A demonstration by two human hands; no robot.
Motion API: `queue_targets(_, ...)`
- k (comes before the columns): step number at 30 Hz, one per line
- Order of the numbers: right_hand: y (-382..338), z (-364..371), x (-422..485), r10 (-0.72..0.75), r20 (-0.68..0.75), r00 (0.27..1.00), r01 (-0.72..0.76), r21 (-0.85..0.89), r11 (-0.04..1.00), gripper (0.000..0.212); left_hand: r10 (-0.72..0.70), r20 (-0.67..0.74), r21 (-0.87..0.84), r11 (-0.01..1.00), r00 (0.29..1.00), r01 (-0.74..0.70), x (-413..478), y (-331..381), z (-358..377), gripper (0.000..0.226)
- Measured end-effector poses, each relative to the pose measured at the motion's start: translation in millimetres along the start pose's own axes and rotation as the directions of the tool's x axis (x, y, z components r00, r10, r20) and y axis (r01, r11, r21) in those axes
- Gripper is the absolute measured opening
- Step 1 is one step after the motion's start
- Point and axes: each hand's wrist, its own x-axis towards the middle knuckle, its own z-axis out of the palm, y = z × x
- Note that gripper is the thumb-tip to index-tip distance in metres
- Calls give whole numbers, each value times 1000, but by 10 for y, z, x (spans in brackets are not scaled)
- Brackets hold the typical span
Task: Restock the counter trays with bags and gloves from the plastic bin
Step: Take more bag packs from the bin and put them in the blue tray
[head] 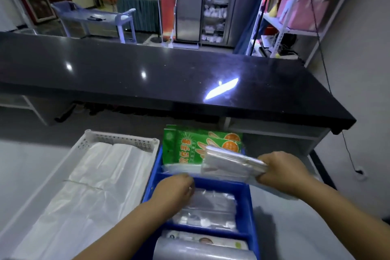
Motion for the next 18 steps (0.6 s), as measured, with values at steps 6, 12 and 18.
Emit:
queue_targets(6, -138, -39, -38, 75, -5, 997, -74, 111, 991, 9, 96, 216, 178, 975, 972, -136, 93, -15, 200, 44)
queue_targets(12, -452, 49, 15, 19, -32, 999, -14, 166, 986, 14, 115, 187, 203, 967, 976, -153, 38, -79, 180, 34)
queue_targets(18, -807, 193, 116, -65, -65, 996, 75, 166, 983, 13, 114, 222, 61, 990, 968, -130, -110, -65, 30, 27)
